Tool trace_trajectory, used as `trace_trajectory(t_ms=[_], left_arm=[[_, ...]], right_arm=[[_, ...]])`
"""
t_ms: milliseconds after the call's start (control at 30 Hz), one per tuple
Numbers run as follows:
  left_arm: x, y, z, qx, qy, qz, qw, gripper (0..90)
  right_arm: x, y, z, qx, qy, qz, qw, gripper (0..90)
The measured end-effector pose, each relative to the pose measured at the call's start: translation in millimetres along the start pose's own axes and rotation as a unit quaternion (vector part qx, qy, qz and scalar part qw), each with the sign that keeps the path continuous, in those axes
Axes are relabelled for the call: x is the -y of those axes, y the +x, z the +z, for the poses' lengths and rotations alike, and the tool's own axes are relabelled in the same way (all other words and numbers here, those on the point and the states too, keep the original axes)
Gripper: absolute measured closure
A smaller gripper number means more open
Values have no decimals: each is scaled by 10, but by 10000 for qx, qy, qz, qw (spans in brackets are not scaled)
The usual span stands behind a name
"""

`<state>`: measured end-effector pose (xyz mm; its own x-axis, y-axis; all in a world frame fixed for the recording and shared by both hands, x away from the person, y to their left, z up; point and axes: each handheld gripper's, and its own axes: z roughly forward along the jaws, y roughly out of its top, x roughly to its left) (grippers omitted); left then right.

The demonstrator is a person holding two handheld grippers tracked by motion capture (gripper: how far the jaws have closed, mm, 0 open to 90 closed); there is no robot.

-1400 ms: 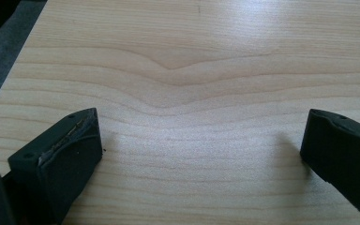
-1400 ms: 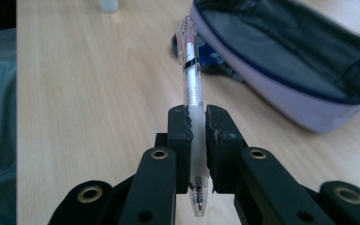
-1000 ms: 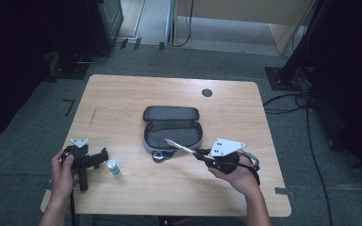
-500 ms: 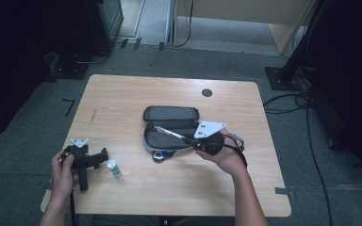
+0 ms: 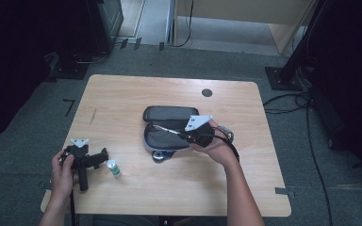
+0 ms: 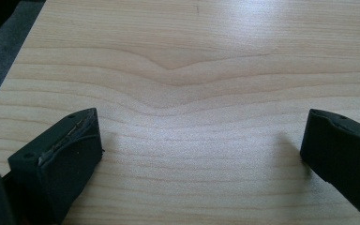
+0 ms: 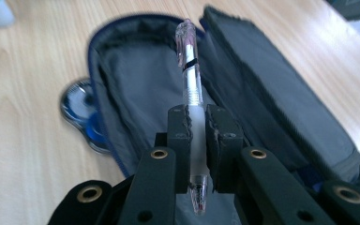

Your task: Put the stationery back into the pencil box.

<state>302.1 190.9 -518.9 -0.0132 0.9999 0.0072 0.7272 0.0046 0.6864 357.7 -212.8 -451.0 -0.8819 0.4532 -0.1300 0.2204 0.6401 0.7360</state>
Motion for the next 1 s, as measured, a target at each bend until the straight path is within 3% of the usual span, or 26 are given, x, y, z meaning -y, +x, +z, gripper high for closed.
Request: trace_trajectory(t_ms=[200,367,467,567,633,767,1000], left_arm=[[0,0,0,2,0,1,10000,0],[0,0,0,2,0,2,10000,0],[0,0,0,2,0,1,10000,0],[0,0,-1,2,6,3,10000,0],[0,0,-1,2,5,2,10000,0],[0,0,-1,2,6,3,10000,0],[0,-1,0,3,-2,-6,10000,0]], right_arm=[[119,-130,106,93,233,237,9994,814],[159,-166,154,193,242,477,9984,802],[152,-155,151,365,109,777,9962,670],[120,-110,114,510,13,877,9948,630],[87,-29,70,541,-176,1004,9933,603],[9,272,-14,314,-485,1072,9926,556],[-29,733,24,37,-628,1027,9927,514]])
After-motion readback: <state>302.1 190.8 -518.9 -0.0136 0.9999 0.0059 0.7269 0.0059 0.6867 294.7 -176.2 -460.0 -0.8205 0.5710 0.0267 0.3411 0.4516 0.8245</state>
